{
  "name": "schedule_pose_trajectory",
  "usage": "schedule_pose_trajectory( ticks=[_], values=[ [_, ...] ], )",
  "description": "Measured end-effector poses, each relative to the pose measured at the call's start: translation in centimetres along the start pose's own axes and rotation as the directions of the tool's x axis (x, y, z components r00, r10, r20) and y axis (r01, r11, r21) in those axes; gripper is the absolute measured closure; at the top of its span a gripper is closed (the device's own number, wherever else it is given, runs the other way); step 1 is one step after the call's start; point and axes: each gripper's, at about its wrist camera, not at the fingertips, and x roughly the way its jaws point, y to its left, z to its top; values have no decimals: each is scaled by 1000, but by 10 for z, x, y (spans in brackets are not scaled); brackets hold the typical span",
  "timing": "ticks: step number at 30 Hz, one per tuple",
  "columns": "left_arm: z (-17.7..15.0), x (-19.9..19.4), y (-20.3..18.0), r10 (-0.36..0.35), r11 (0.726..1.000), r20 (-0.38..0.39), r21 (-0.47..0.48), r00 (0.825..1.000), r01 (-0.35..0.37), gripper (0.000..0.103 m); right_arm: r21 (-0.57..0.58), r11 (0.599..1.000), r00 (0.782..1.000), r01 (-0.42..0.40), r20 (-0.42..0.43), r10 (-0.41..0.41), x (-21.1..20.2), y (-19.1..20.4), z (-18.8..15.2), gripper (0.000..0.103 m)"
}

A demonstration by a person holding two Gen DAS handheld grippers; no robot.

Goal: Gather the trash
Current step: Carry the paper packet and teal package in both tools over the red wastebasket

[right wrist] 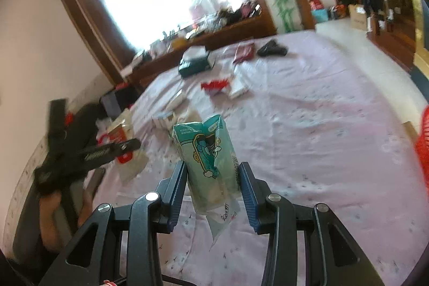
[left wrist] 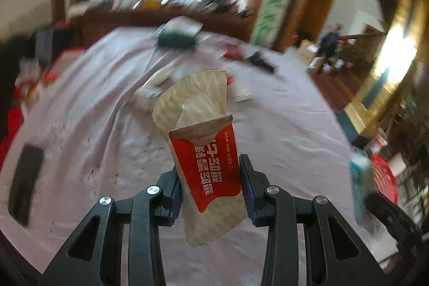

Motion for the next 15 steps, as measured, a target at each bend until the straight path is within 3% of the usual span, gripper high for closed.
schedule_pose_trajectory(
  ticks=[6,15],
  values=[
    [-10,-68,-55,-90,990,109,123,990,77,67,8,999,992,49,118,-50,-65,8,-3,60],
    [-25,-106,-90,-147,973,162,201,976,114,66,34,995,961,98,256,-103,-135,11,-10,60]
  ],
)
